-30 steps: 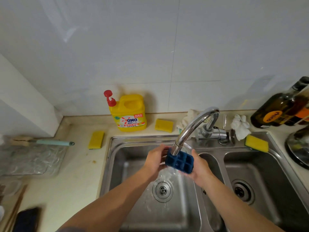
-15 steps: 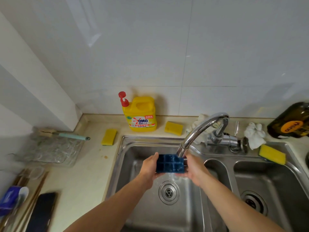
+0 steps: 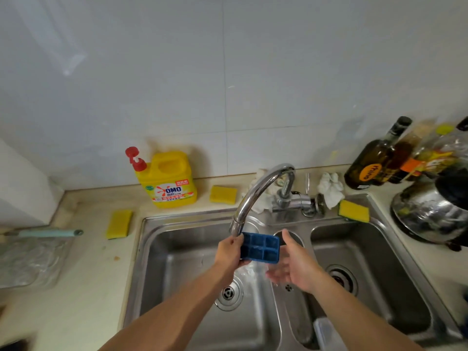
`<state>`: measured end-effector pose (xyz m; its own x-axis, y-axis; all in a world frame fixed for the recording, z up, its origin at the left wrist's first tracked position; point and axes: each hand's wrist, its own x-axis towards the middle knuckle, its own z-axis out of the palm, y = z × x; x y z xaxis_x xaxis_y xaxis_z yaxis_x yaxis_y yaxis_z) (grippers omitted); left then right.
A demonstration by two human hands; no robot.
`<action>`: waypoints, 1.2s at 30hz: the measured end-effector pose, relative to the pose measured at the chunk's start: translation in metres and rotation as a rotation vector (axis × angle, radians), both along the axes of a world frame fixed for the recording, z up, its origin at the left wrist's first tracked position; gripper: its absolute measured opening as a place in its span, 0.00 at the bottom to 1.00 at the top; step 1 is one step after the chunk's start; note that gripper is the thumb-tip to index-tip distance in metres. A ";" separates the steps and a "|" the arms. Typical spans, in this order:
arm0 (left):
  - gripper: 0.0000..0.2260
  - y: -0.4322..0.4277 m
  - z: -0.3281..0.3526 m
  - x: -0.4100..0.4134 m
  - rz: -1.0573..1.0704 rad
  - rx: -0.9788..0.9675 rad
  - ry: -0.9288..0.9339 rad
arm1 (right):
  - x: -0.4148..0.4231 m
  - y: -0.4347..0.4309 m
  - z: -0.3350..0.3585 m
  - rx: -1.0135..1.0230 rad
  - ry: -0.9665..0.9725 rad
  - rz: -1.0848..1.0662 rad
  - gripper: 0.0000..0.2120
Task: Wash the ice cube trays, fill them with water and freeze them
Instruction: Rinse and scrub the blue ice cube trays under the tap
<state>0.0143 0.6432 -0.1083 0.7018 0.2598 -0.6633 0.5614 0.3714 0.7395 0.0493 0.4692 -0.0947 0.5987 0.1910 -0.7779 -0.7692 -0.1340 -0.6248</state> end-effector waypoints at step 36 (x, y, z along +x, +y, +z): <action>0.09 0.047 0.014 -0.003 -0.151 0.097 -0.135 | -0.017 0.032 0.010 0.110 0.014 -0.069 0.32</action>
<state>0.0111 0.6903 -0.0946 0.8185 0.2028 -0.5375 0.4987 0.2138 0.8400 0.0321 0.5015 -0.0848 0.6023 0.2340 -0.7632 -0.7832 -0.0118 -0.6217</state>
